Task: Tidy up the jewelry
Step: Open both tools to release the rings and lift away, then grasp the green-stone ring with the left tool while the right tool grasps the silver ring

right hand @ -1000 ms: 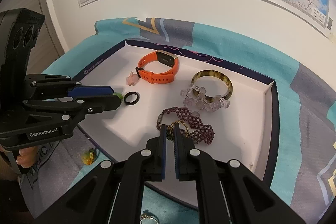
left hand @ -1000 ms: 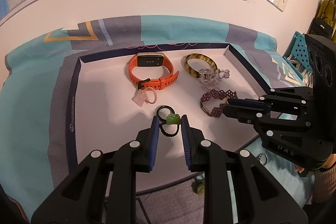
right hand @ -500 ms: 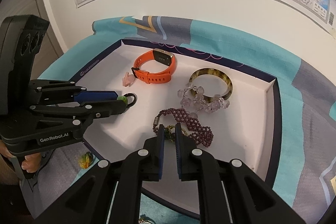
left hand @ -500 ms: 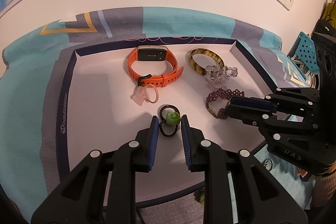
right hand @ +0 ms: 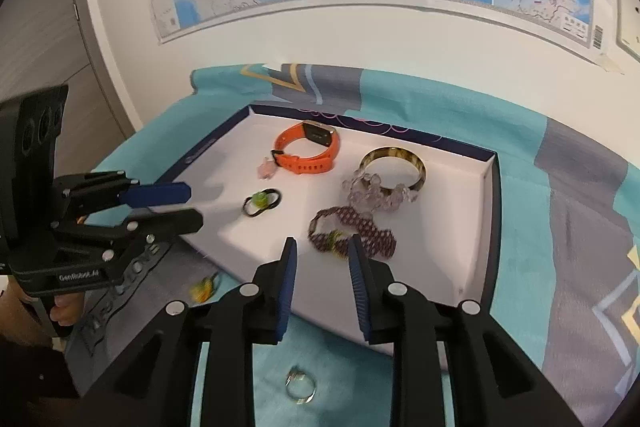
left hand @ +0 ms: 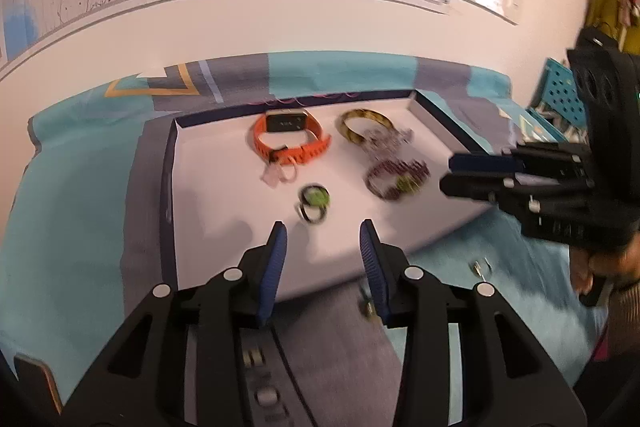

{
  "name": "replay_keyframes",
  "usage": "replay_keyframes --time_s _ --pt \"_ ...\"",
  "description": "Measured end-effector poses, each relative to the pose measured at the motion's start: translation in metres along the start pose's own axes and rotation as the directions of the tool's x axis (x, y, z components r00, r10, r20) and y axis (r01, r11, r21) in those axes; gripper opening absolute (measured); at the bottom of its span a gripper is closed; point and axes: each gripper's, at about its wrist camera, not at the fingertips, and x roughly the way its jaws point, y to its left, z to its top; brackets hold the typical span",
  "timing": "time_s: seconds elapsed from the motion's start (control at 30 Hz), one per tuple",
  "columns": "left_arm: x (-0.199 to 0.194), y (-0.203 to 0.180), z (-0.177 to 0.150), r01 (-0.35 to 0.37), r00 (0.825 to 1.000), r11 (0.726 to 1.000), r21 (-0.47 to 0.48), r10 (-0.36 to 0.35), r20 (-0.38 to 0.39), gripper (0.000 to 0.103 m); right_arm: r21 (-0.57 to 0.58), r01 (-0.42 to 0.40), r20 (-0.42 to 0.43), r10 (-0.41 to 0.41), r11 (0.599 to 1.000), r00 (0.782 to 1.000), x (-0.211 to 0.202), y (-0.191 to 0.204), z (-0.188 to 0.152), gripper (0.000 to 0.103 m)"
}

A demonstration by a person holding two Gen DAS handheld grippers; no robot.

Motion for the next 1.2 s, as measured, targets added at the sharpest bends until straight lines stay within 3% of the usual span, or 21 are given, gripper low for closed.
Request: replay_keyframes --time_s 0.23,0.6,0.9,1.07,1.2 --pt "-0.018 -0.018 -0.03 0.041 0.999 0.997 0.065 -0.039 -0.02 0.041 -0.001 -0.025 0.005 0.025 1.0 1.0 -0.022 0.012 -0.023 0.034" --pt "0.007 -0.029 -0.037 0.082 0.991 0.994 0.072 -0.074 -0.107 0.041 0.071 -0.022 -0.049 0.026 0.997 0.998 -0.023 0.005 -0.062 0.039" --pt "0.021 -0.031 -0.032 0.075 0.988 0.995 0.064 -0.065 -0.14 0.03 0.081 -0.031 -0.055 0.036 0.996 0.998 -0.02 0.005 -0.067 0.04" --pt "0.022 -0.033 -0.033 0.065 0.988 0.995 0.07 -0.054 -0.143 0.017 0.091 -0.03 -0.058 0.035 0.995 0.998 -0.02 0.003 -0.067 0.04" --pt "0.02 -0.032 -0.035 0.07 0.988 0.996 0.061 -0.06 -0.141 0.017 0.086 -0.025 -0.066 0.031 0.996 0.997 -0.018 0.005 -0.068 0.041"
